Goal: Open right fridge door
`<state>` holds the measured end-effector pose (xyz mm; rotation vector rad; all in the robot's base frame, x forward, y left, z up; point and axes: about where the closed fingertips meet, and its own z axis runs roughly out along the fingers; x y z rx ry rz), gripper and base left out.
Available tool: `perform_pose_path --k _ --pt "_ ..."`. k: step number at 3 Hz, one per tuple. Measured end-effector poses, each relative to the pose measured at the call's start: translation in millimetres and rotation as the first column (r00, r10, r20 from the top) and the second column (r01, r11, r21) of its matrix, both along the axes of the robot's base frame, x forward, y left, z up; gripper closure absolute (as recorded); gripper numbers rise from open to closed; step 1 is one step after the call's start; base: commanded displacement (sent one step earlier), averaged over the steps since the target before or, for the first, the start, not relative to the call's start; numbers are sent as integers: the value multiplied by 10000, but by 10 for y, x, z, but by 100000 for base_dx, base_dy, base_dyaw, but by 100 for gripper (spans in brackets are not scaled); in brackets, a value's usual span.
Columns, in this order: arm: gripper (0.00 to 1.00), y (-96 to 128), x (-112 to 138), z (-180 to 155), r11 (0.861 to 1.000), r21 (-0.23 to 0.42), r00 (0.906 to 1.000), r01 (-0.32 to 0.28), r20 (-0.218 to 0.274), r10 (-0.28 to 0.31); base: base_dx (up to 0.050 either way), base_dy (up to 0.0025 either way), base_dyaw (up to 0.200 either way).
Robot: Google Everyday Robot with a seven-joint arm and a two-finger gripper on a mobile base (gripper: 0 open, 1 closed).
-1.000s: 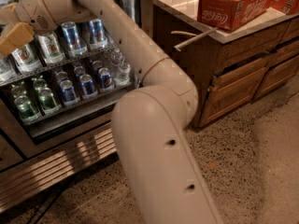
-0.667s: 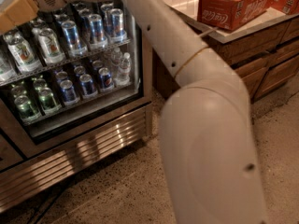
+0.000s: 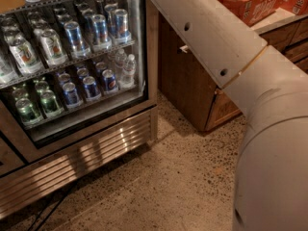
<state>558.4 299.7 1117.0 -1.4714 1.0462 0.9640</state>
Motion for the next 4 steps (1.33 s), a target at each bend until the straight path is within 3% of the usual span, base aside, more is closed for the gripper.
perform_pose_path --k 2,4 --pt "0 81 61 -19 9998 60 9998 -212 -20 213 0 0 0" --pt "0 623 411 -155 9820 1001 9869 -1603 -28 1614 0 0 0"
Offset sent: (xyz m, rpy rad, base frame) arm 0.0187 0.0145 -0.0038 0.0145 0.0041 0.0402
